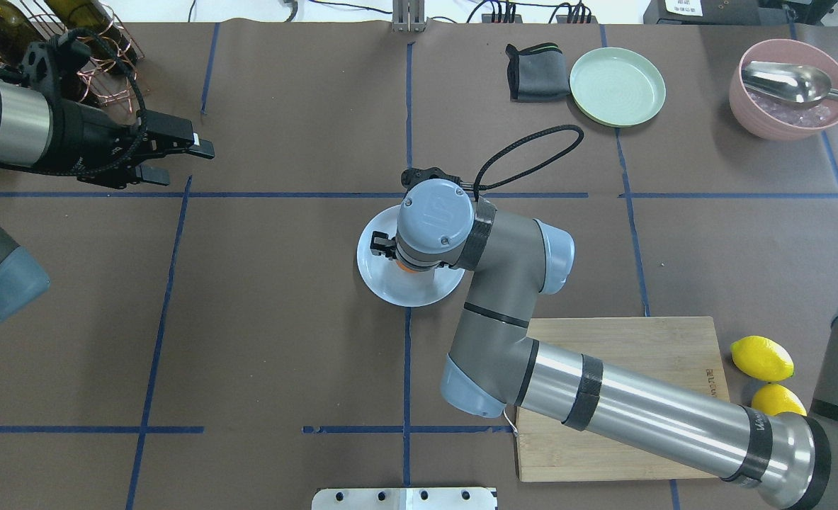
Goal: Pick orange to plate
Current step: 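Carry the orange over the white plate and lower it with the right gripper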
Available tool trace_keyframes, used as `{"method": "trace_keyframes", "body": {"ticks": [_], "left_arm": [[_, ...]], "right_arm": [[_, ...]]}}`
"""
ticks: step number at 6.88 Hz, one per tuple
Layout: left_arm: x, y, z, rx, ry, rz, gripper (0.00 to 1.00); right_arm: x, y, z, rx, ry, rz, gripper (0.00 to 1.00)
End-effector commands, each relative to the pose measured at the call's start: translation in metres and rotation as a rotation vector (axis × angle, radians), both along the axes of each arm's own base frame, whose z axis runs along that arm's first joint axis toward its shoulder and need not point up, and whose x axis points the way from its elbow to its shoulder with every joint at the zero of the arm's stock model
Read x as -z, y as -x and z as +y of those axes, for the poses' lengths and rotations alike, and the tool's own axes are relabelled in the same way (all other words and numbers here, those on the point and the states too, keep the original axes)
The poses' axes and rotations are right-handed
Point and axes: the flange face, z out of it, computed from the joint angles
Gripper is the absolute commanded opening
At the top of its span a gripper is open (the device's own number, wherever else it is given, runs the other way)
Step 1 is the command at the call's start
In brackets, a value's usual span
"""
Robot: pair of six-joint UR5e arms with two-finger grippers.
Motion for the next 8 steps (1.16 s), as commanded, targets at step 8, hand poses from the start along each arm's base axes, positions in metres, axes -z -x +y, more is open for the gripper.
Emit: {"method": "trace_keyframes", "body": {"ticks": [8], "left_arm": [[-0.032,0.028,-0.006,-0.008,-0.082,-0.114,0.99]], "right_arm": [[-0.018,-0.240,-0.029,0.057,0.026,-0.201,1.00]]}}
